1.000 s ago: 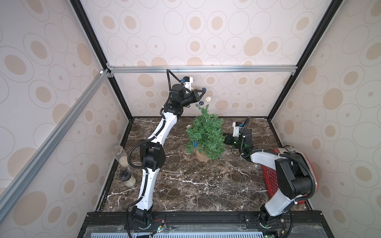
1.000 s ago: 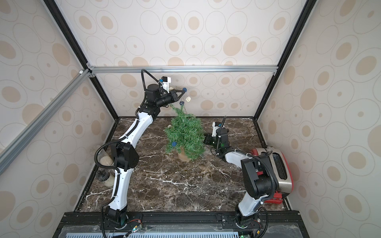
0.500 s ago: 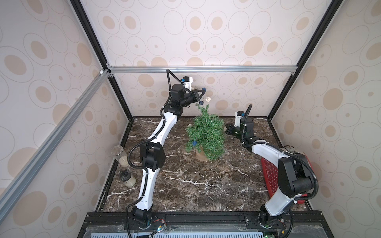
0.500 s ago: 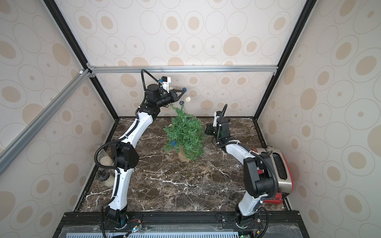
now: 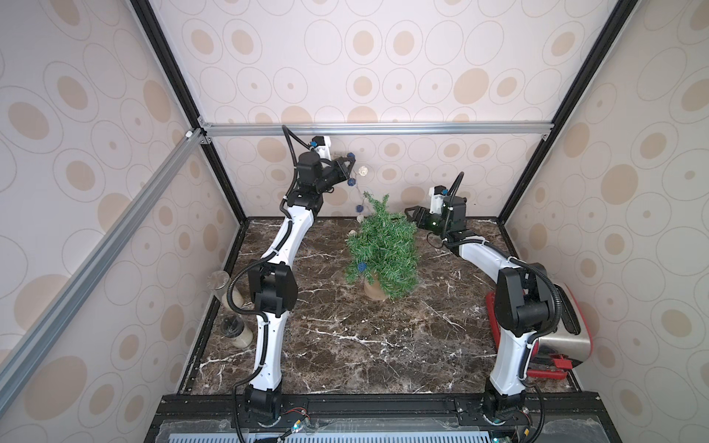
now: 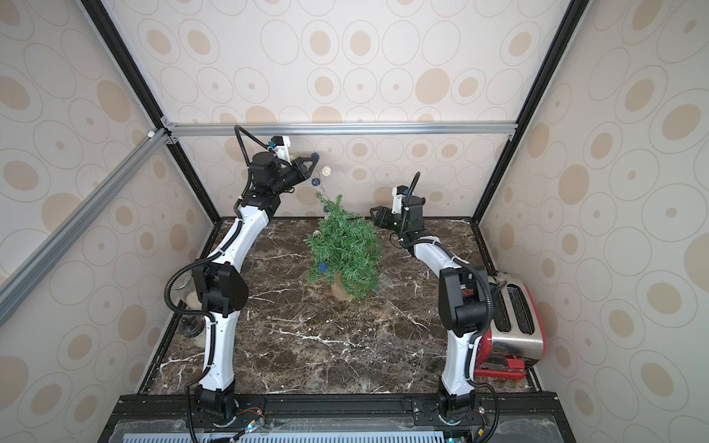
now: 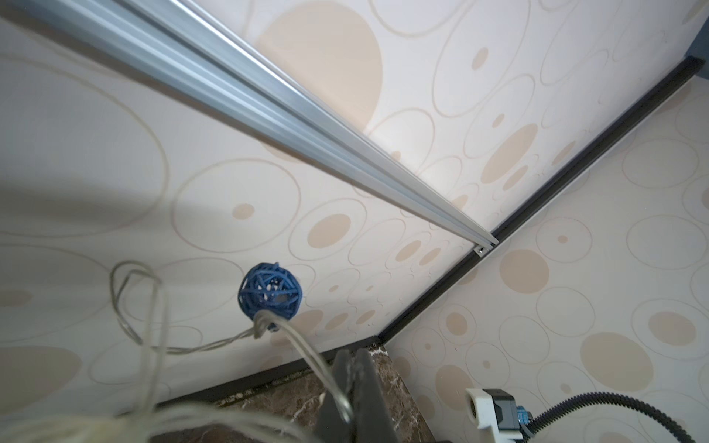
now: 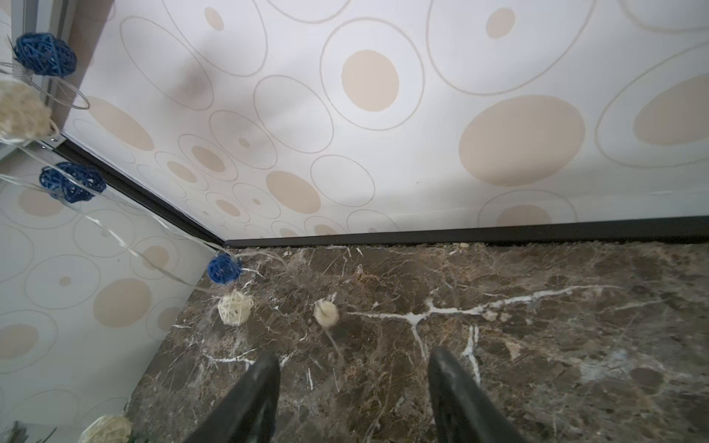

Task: Remove string lights from the small christmas tree
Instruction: Remove the light string from the Christmas tree.

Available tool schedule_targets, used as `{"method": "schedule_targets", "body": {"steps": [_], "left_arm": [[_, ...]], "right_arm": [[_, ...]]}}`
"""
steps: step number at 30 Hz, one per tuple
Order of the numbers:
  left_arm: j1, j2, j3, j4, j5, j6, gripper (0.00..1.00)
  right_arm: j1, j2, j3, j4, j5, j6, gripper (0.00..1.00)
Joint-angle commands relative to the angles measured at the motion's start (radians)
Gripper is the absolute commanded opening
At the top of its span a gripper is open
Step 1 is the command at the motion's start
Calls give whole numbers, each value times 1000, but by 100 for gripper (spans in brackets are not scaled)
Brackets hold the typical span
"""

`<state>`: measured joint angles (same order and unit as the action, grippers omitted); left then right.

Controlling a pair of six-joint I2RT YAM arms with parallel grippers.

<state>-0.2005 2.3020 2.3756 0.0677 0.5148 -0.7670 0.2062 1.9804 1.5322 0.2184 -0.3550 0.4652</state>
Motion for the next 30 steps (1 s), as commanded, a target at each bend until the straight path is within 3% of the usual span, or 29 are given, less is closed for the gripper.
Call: {"method": "schedule_targets", "body": {"steps": [1,6,15,22,30], "left_arm": [[25,-40,47,31,-30,1,0],[53,-107,-38,37,-72,31,0],[114,-383,-364,70,-178,77,0],[118,-579,-432,-187,-399,216,0],[118,-821,-643,-203,-626,255,0]], "right_arm": [[-11,-5,-4,41,-47,62,65],[-13,-83,-94,79,-27,84,66],[-13,-300,-284,70,17,92,66],[-10,-429,-362,48,10,97,66],[7,-571,-450,41,37,109,67]]}}
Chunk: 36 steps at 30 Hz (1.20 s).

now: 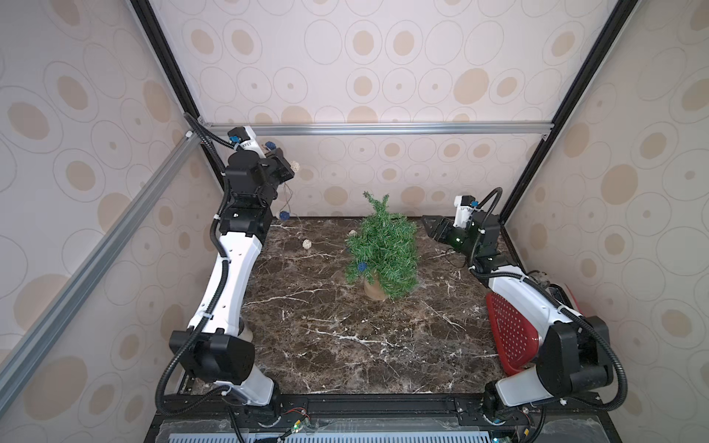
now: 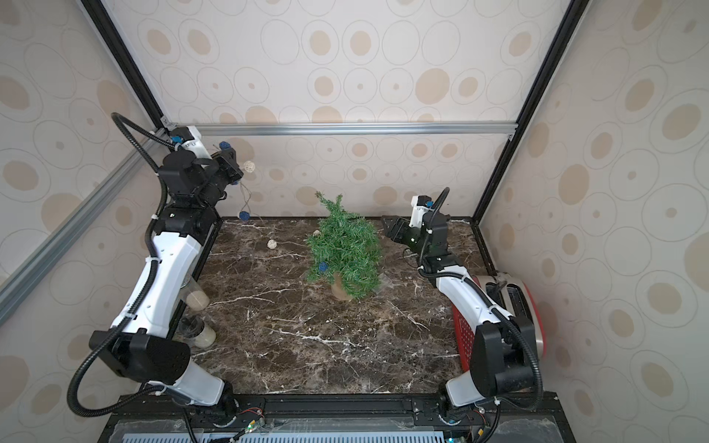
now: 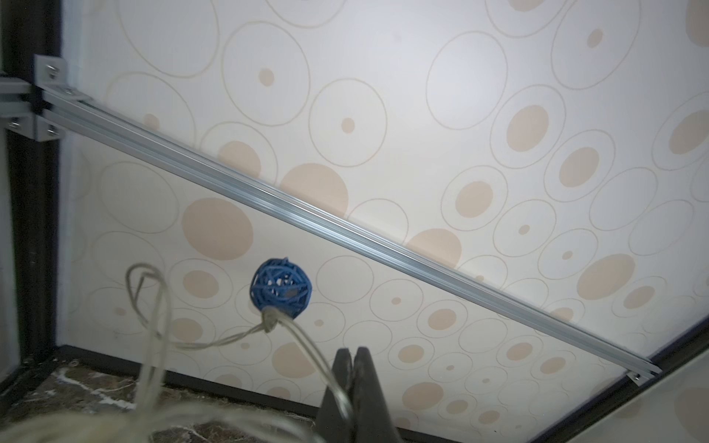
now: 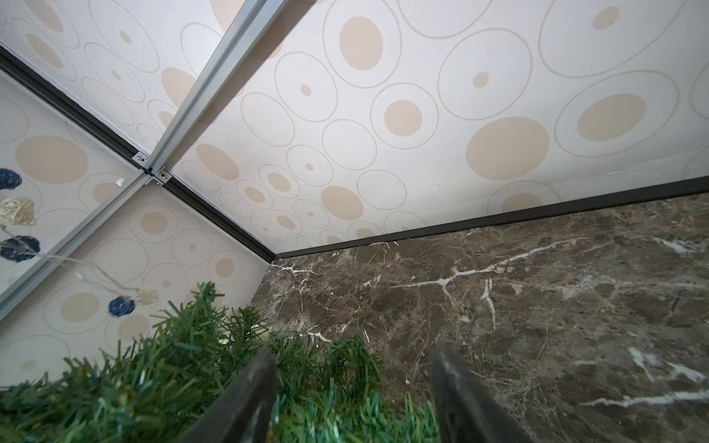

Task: Remove string lights from the small christmas tree
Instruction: Remove the light string from the Christmas tree.

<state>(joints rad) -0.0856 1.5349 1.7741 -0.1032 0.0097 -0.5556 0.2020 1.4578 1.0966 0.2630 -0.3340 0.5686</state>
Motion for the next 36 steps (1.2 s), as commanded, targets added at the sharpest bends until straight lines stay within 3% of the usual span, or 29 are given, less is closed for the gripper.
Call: {"method": "schedule_targets", "body": {"steps": [1,9,16,27,33,36], "left_arm": [[3,-81,-60,-32,-141,44,0],[2,-228,-79,-75,-229,80,0],[3,-309,-162,-43,-235,85,0],[3,-263,22,-113,-229,125,0],[2,-279,-35,-79,-181,96,0],[3,-273,-27,-82,-157,93,0]], "right_arm": [[16,-63,-20,-9,18,3,67],[65,-159,-40,-54,13,-22,67],[145,-232,-28,-101,-8,-86,67],[260,-249,21,-159,-155,-231,67],[333,-277,49,-179,-233,-318,67],[421,-254,113,-286,-193,-405,67]]}}
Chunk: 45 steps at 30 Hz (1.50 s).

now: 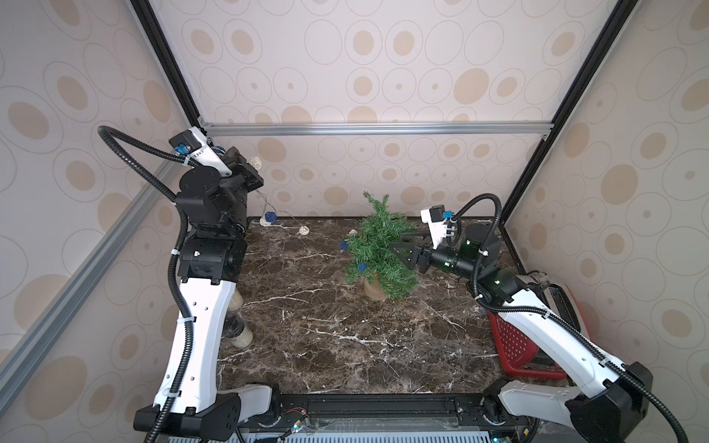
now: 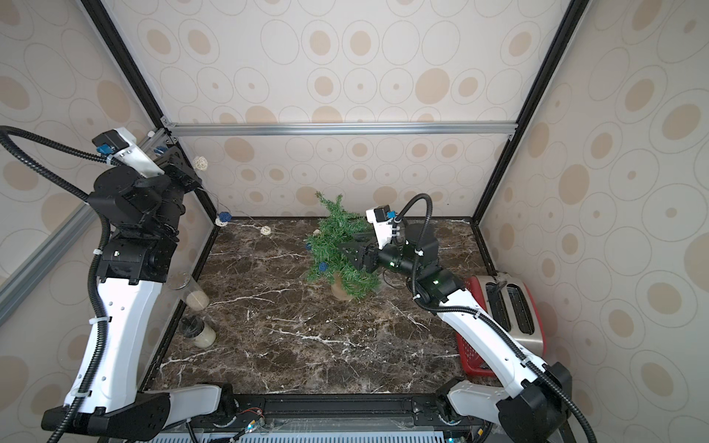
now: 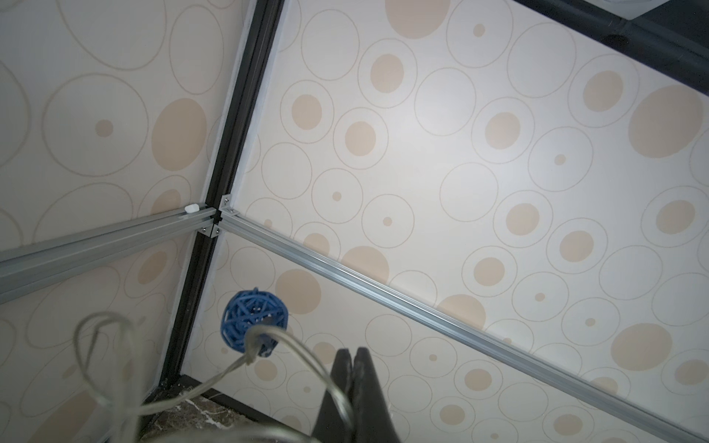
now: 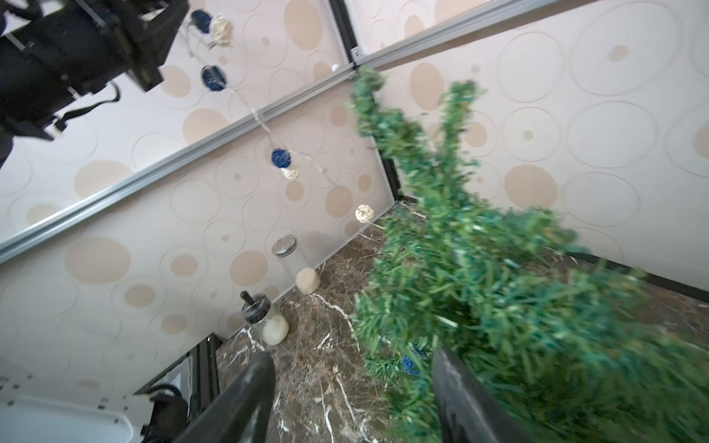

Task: Remove string lights from the small christmas tree
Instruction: Remove the light string from the Christmas tree.

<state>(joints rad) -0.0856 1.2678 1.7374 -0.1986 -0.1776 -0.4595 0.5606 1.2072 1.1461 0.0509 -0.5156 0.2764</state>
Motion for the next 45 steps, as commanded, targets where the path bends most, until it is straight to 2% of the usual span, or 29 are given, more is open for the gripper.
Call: {"method": "schedule_targets", "body": {"steps": [1,4,8,15,24,33,37,39,41,43,45], "left_arm": [[3,-3,14,12,33,-2,0],[3,6,29,7,49,15,0],[3,15,21,-25,66,22,0],[2,9,-121,-4,63,-5,0],[4,110,-242,-6,46,-51,0],[3,126,-416,56,72,-133,0],[3,92,-432,49,85,-139,0],[3,64,-429,40,84,-125,0],[4,39,-412,25,78,-107,0],[3,23,-392,10,68,-90,0],[3,21,-366,-6,71,-77,0]], "right_arm": [[98,10,86,-101,18,-140,67],[186,58,143,-146,118,-193,67],[246,110,196,-161,223,-218,66],[249,129,203,-157,320,-186,66],[230,104,178,-154,431,-127,66],[183,89,144,-147,459,-70,65],[103,69,80,-92,418,15,65],[98,51,66,-89,419,0,65],[96,47,71,-89,373,-9,65],[99,56,104,-99,261,-22,67],[132,82,157,-130,210,-55,67]]}}
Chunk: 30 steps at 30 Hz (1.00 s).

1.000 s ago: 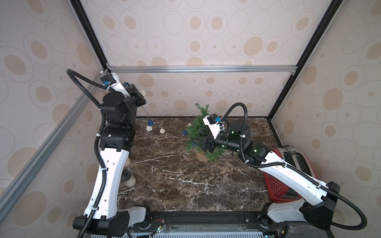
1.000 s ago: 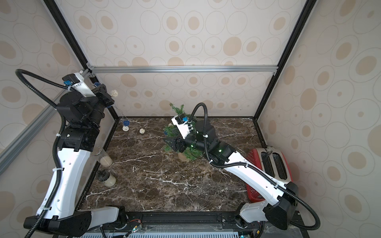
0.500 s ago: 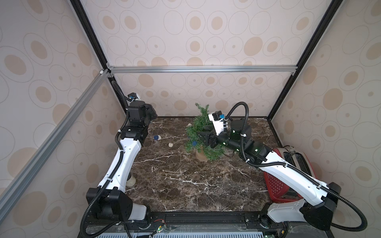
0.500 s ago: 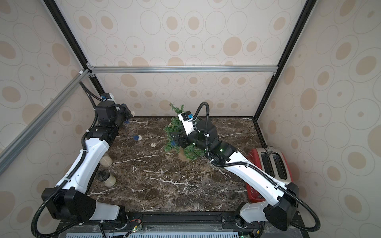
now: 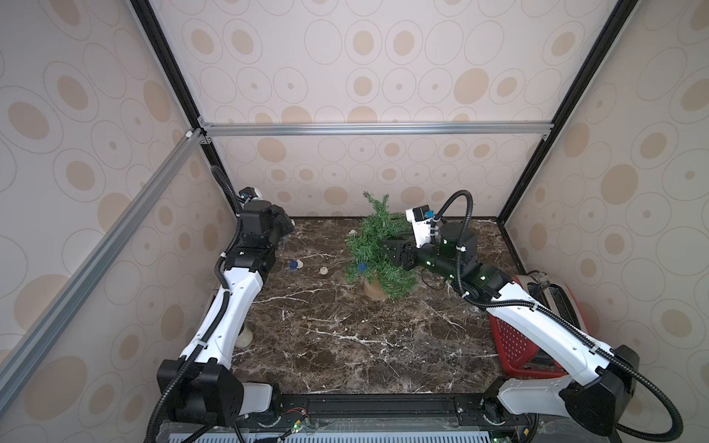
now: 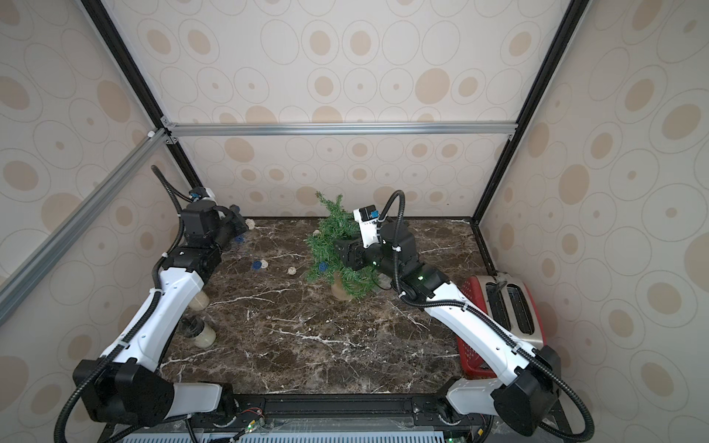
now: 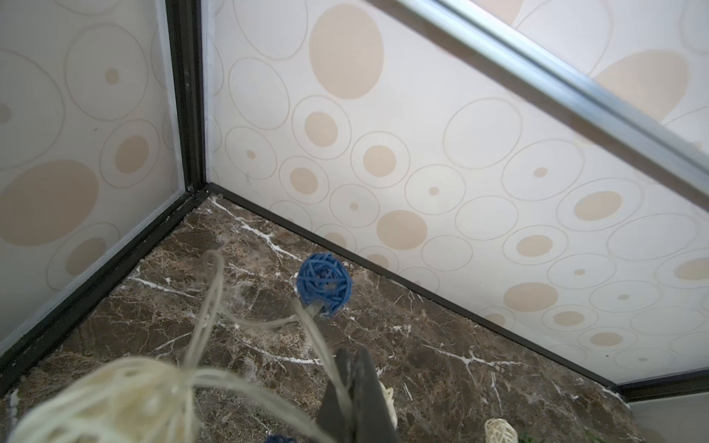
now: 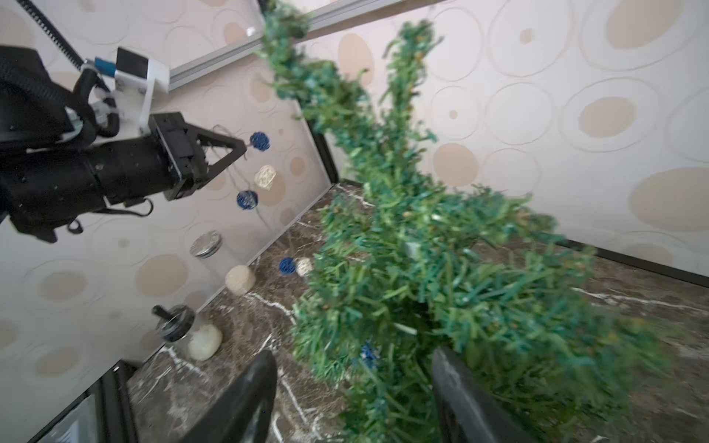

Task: Remove string lights from the small christmas tree
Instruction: Remove the light string from the Christmas tree.

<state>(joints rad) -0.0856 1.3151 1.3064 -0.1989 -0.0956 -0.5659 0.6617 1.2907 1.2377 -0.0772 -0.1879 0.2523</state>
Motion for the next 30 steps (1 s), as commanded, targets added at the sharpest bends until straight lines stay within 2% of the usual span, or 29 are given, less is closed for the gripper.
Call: {"method": "schedule_targets", "body": {"steps": [1,6,13,21,26,30], "left_arm": [[3,-21,82,-16,-8,35,0],[3,-2,138,-43,21,50,0],[3,27,201,-63,118,43,0],[3,34,248,-82,202,19,0],[3,21,246,-85,219,11,0],[3,0,238,-86,237,11,0]], "right_arm": [[61,16,95,-22,-119,-63,67],[192,142,247,-79,-92,-136,67],[332,466,536,-131,61,-206,68],[343,824,902,-161,273,-214,72],[336,909,953,-79,391,-206,74],[320,960,1013,-74,390,-178,75]]}}
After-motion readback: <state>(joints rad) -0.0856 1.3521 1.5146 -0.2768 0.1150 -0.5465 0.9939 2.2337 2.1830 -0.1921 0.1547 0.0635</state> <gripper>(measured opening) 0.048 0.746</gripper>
